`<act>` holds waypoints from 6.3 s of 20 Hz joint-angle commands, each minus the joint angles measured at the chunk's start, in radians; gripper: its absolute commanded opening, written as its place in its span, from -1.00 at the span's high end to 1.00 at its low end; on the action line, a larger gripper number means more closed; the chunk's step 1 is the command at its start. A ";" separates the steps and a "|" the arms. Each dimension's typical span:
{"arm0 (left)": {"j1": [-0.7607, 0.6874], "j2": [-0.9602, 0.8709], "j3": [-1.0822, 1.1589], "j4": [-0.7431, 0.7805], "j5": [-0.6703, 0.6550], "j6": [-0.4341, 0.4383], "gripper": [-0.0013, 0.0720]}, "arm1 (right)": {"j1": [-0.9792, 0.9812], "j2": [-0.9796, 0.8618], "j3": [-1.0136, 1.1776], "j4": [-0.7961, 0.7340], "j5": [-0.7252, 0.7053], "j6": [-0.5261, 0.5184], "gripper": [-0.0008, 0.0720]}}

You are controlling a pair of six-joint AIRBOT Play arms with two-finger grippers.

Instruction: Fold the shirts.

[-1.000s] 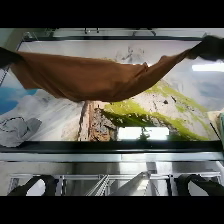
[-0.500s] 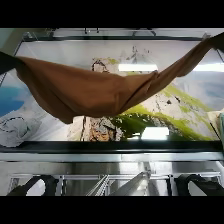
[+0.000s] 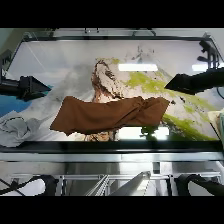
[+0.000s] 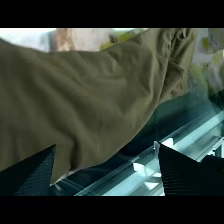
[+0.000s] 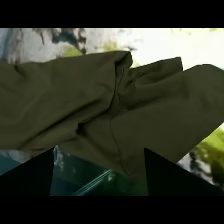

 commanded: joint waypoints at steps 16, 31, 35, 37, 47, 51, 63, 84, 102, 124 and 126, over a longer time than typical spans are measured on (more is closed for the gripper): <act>-0.039 -0.193 -0.312 0.125 0.146 0.038 -0.94 | 0.356 -0.354 -0.264 0.416 -0.314 -0.196 -0.36; -0.201 -0.173 -0.111 -0.014 -0.051 0.055 0.96 | 0.314 -0.104 -0.179 0.493 -0.232 -0.274 0.91; -0.199 0.052 0.108 -0.205 -0.128 0.044 0.96 | 0.235 0.166 -0.044 0.493 -0.236 -0.274 0.91; -0.199 0.168 0.239 -0.264 -0.129 0.016 0.96 | 0.178 0.309 0.043 0.487 -0.279 -0.274 0.91; -0.199 0.536 0.669 -0.371 0.181 -0.112 0.88 | 0.022 0.541 0.406 0.423 -0.348 -0.279 0.91; -0.199 0.411 0.737 -0.366 -0.008 -0.222 0.88 | 0.028 0.404 0.406 0.425 -0.225 -0.242 0.91; -0.168 -0.304 0.241 -0.019 -0.006 -0.087 0.70 | 0.196 -0.528 0.389 0.499 -0.187 -0.247 0.18; -0.202 -0.671 0.558 0.175 -0.043 -0.084 -0.95 | -0.108 0.105 -0.671 0.065 -0.150 0.158 -0.61; -0.248 -0.679 0.558 0.175 0.016 -0.064 0.57 | -0.087 -0.142 -0.724 0.558 -0.461 -0.198 0.75; -0.279 -0.618 0.461 0.107 0.010 -0.034 -0.97 | -0.200 -0.639 0.158 0.377 -0.176 -0.111 0.15; -0.328 -0.630 0.461 0.234 -0.002 -0.055 -0.97 | -0.229 -0.639 0.157 0.300 -0.108 -0.086 0.13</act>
